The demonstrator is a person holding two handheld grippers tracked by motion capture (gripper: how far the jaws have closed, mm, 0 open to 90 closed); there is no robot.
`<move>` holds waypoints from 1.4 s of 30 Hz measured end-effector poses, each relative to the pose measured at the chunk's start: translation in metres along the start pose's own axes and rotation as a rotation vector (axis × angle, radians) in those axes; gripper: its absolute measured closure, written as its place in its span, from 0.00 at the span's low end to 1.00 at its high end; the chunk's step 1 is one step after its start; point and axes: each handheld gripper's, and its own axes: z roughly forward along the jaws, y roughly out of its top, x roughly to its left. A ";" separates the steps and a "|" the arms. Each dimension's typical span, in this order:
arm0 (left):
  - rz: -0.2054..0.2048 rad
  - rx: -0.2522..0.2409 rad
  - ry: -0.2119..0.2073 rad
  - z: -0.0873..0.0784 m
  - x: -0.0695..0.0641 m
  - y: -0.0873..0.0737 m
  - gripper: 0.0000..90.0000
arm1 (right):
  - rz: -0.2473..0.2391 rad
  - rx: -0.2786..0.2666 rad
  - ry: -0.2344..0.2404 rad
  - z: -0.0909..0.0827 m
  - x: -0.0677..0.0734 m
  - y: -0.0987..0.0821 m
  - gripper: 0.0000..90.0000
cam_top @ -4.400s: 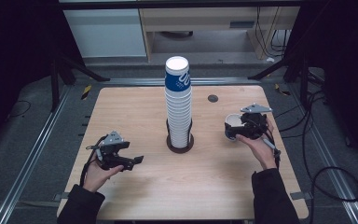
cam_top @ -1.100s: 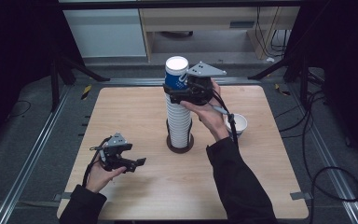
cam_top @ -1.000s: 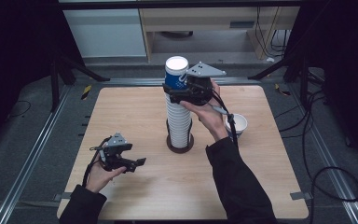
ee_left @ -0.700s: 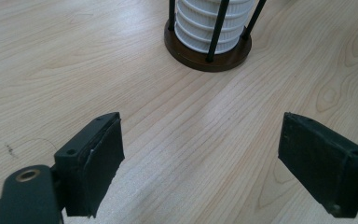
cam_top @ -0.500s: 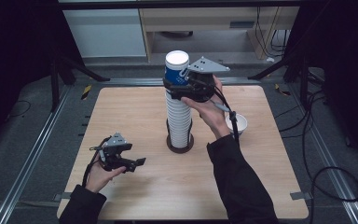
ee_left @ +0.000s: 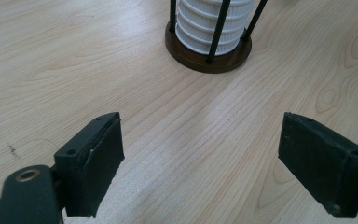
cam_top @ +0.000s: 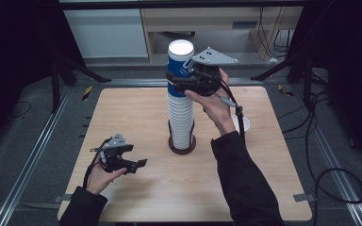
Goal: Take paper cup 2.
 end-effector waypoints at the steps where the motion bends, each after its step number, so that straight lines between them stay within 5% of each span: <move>1: 0.000 0.000 0.000 0.000 0.000 0.000 0.15 | -0.001 -0.004 0.001 -0.001 0.000 0.002 0.23; 15: -0.001 -0.003 0.000 -0.001 0.000 0.000 0.15 | -0.035 -0.047 -0.009 -0.014 0.002 0.021 0.23; 24: -0.001 -0.012 0.002 -0.004 0.000 0.001 0.15 | -0.055 -0.055 -0.031 -0.045 -0.005 0.023 0.23; 34: 0.010 -0.024 0.002 -0.008 -0.003 0.004 0.15 | -0.065 -0.019 -0.052 -0.085 -0.017 -0.005 0.23; 42: 0.013 -0.018 0.000 -0.006 -0.004 0.004 0.15 | -0.043 0.045 -0.050 -0.101 -0.026 -0.043 0.23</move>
